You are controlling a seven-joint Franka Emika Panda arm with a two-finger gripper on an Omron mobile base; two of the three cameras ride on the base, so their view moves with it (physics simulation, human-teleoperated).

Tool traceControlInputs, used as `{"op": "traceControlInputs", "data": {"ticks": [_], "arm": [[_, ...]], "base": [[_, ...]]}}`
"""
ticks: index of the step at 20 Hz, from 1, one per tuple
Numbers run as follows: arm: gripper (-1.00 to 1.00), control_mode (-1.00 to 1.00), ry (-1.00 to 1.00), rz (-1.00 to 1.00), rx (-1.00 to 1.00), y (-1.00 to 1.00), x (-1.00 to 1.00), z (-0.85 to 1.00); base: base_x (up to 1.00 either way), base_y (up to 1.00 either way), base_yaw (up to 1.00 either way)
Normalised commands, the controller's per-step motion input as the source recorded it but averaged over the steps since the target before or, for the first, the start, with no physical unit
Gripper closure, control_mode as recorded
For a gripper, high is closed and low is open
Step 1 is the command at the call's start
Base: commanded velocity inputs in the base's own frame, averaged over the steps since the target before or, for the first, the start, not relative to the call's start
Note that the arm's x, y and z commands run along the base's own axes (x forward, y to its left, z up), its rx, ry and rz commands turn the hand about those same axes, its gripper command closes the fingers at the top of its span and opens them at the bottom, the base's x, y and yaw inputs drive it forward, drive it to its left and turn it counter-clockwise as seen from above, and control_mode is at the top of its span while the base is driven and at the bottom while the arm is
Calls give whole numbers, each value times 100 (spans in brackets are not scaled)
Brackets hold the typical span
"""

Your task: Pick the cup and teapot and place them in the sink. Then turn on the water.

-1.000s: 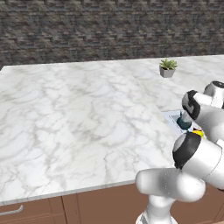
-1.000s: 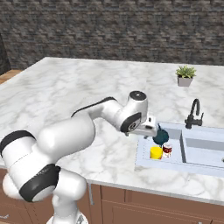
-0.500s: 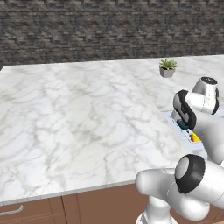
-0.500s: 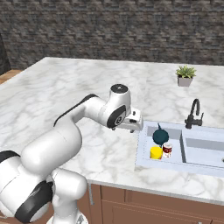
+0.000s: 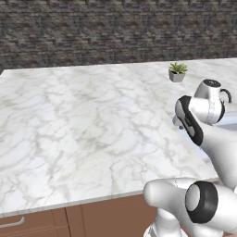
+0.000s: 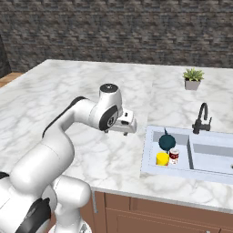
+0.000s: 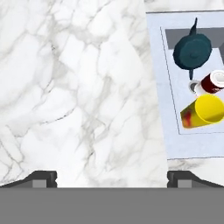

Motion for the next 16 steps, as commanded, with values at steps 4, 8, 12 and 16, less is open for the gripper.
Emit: {"op": "traceControlInputs", "data": {"ticks": [4,8,12,16], "arm": [[-100,-100,0,0,0,47,-2,9],[-100,-100,0,0,0,44,-2,6],[-100,-100,0,0,0,46,-6,1],[-100,-100,0,0,0,46,0,0]], "base": [[0,0,0],[0,0,0],[0,0,0],[0,0,0]]}}
